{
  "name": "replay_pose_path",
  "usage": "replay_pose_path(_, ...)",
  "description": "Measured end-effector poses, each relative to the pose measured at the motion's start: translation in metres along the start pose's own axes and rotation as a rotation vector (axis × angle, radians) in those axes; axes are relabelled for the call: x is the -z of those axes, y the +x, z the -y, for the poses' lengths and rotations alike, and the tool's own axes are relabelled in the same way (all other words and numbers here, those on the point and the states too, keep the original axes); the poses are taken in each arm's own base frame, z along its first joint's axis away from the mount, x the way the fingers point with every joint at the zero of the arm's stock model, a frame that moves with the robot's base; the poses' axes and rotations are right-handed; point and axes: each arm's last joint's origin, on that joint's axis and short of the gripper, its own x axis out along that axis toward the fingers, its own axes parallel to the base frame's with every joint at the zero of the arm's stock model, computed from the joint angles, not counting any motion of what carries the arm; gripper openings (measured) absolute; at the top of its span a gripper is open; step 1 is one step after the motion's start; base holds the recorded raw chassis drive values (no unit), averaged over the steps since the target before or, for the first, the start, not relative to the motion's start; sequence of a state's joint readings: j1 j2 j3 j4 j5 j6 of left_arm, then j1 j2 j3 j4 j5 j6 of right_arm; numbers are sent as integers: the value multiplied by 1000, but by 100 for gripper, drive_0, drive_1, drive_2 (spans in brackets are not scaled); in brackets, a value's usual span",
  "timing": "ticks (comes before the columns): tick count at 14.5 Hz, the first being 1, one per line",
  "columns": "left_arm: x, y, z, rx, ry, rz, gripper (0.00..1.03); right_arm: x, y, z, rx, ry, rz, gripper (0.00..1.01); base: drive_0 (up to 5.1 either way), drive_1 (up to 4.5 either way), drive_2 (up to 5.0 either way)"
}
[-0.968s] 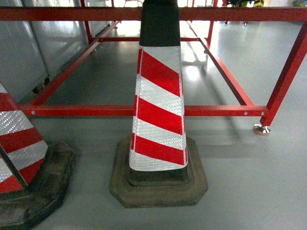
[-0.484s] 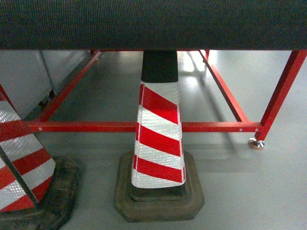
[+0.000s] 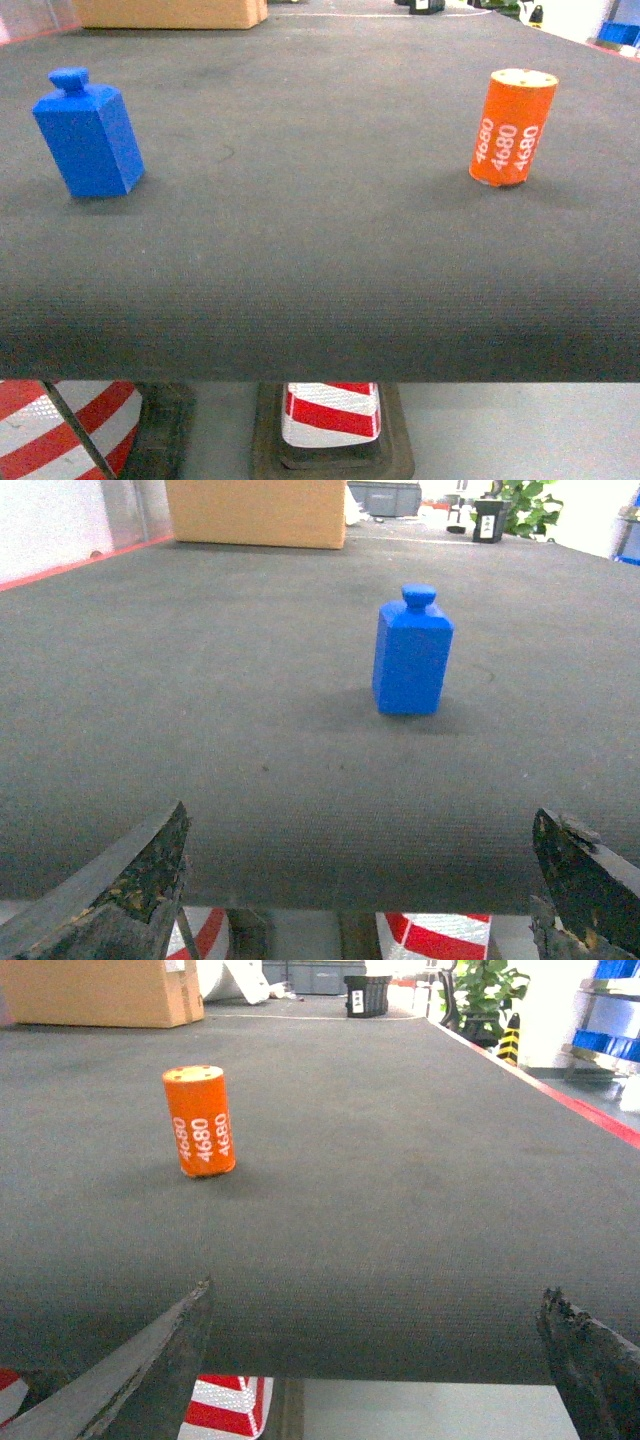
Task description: Sort blue parts and orange caps into right shelf containers
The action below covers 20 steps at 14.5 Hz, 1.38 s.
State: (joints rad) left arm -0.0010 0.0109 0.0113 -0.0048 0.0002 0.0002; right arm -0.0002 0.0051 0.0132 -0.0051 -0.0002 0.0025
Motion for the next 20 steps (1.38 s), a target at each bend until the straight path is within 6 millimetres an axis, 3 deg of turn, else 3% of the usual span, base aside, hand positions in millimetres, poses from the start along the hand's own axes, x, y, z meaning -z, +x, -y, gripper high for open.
replay_pose_path(20, 0, 0, 0, 0, 0, 1, 98, 0, 0, 0, 0, 0, 0, 98, 0, 0, 0)
